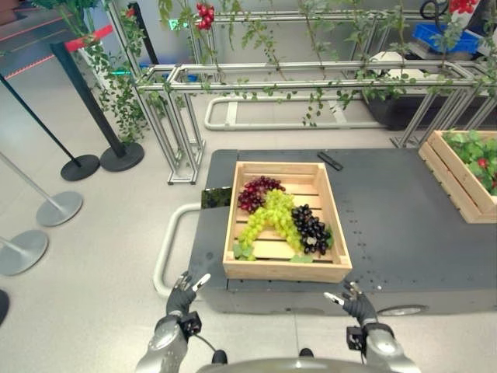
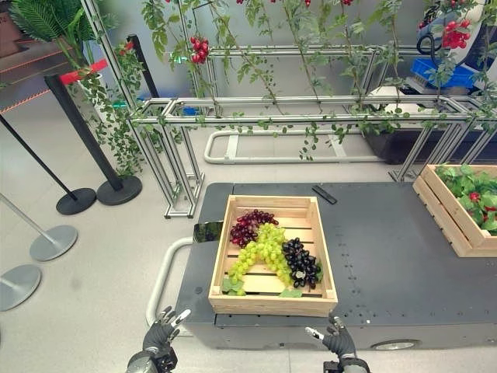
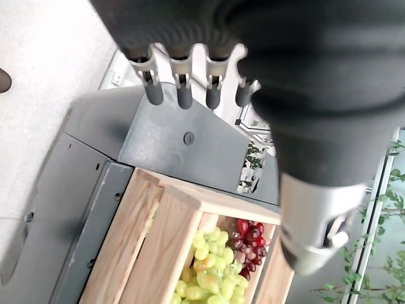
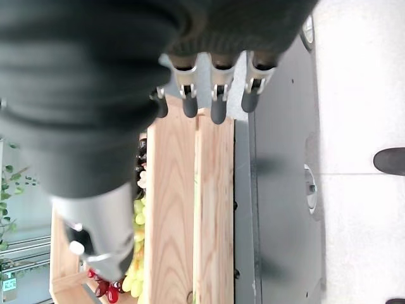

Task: Pick up the fruits from the basket on one side to the basket on the other side

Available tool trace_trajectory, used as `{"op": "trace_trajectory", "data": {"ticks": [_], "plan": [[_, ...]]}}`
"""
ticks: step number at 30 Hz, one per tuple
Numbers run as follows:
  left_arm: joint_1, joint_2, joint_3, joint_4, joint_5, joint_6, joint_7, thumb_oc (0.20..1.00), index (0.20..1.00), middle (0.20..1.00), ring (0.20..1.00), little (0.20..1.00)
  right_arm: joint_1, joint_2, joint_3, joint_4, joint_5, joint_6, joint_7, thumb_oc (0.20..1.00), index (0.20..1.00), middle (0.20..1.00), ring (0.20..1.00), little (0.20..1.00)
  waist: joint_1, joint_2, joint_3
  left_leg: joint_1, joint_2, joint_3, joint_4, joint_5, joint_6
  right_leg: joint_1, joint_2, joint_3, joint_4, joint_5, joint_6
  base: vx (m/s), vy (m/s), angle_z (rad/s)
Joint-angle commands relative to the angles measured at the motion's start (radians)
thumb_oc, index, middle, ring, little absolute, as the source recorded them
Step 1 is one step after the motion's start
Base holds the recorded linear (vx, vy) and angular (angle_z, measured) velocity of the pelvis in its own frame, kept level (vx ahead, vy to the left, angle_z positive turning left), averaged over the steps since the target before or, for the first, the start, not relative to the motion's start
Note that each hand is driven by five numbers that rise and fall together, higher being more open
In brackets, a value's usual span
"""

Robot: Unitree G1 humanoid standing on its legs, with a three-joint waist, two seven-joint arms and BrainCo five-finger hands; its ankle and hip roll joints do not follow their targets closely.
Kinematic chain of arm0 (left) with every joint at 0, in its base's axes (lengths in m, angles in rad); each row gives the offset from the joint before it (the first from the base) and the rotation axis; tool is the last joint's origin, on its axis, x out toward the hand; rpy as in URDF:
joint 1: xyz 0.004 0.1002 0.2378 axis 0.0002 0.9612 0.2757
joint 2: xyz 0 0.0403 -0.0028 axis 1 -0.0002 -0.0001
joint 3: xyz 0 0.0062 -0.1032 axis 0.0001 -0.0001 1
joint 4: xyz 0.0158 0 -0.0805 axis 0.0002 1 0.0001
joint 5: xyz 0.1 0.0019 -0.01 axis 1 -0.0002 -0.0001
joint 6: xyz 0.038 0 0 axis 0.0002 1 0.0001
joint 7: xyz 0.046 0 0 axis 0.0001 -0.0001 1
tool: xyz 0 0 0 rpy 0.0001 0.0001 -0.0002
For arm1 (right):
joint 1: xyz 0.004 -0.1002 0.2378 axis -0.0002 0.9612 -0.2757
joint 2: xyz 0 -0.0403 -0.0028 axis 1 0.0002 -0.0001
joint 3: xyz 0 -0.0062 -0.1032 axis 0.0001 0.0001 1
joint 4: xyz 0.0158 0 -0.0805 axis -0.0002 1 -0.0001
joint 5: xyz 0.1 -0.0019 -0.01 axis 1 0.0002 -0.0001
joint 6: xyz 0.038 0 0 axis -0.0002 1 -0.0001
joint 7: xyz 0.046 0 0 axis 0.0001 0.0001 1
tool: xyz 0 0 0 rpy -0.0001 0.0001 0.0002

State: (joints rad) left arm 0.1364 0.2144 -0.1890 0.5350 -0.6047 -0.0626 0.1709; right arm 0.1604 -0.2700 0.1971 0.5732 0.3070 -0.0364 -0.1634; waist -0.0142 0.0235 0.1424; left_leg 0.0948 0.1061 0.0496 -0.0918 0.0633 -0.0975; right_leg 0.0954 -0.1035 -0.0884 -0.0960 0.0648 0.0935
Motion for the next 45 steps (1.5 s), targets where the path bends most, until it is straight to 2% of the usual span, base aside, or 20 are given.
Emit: {"op": "trace_trajectory", "data": {"ticks": [1,8,15,25,33,38,45], "plan": [[-0.058,0.006,0.009,0.024,-0.018,-0.019,-0.004,1.0,1.0,1.0,1.0,1.0,-0.05,0.008,0.004,-0.039,0.004,-0.023,-0.014,1.0,1.0,1.0,1.0,1.0,-0.008,-0.034,0.018,-0.032,0.006,-0.01,0.005,-0.015,0.007,-0.003,-0.049,0.01,0.009,0.003,0.053,0.0,0.0,0.0],[-0.064,-0.003,0.01,0.023,0.01,-0.021,0.035,1.0,1.0,1.0,1.0,1.0,-0.054,0.02,0.013,-0.023,0.026,-0.022,-0.029,1.0,1.0,1.0,1.0,1.0,-0.004,-0.038,0.018,-0.032,0.007,-0.011,0.005,-0.014,0.007,0.002,-0.049,0.006,0.009,-0.001,0.052,0.0,0.0,0.0],[-0.064,-0.001,0.014,0.026,0.008,-0.019,0.026,1.0,1.0,1.0,1.0,1.0,-0.058,0.025,0.012,-0.03,0.062,-0.031,-0.016,1.0,1.0,1.0,1.0,1.0,0.002,-0.043,0.018,-0.034,0.004,-0.015,0.005,-0.014,0.008,0.003,-0.05,0.001,0.009,-0.001,0.054,0.0,0.0,0.0],[-0.063,0.024,0.012,0.007,0.087,-0.008,0.036,1.0,1.0,1.0,1.0,1.0,-0.059,0.002,0.016,-0.027,-0.055,-0.012,-0.042,1.0,1.0,1.0,1.0,1.0,0.006,-0.048,0.014,-0.034,0.001,-0.017,0.005,-0.018,0.009,0.005,-0.053,-0.001,0.009,0.0,0.056,0.0,0.0,0.0],[-0.062,0.026,0.028,-0.015,0.086,-0.01,0.064,1.0,1.0,1.0,1.0,1.0,-0.065,-0.014,0.005,-0.084,-0.109,0.009,-0.069,1.0,1.0,1.0,1.0,1.0,0.013,-0.056,0.022,-0.046,-0.001,-0.023,0.005,-0.012,0.011,-0.004,-0.055,-0.004,0.009,0.004,0.057,0.0,0.0,0.0],[-0.066,0.032,0.044,-0.038,0.077,-0.023,0.083,1.0,1.0,1.0,1.0,1.0,-0.127,-0.06,-0.009,-0.189,-0.161,0.013,-0.094,1.0,1.0,1.0,1.0,1.0,0.038,-0.074,0.048,-0.092,-0.007,-0.042,0.005,0.005,0.012,-0.034,-0.063,-0.019,0.009,0.018,0.065,-0.05,-0.001,0.06],[-0.078,0.034,0.039,-0.039,0.051,-0.04,0.098,1.0,1.0,1.0,1.0,1.0,-0.295,-0.124,0.005,-0.177,-0.181,0.022,-0.137,1.0,1.0,1.0,1.0,1.0,0.078,-0.09,0.089,-0.167,-0.025,-0.065,0.005,0.026,0.015,-0.083,-0.077,-0.048,0.009,0.036,0.073,-0.05,0.02,0.15]]}}
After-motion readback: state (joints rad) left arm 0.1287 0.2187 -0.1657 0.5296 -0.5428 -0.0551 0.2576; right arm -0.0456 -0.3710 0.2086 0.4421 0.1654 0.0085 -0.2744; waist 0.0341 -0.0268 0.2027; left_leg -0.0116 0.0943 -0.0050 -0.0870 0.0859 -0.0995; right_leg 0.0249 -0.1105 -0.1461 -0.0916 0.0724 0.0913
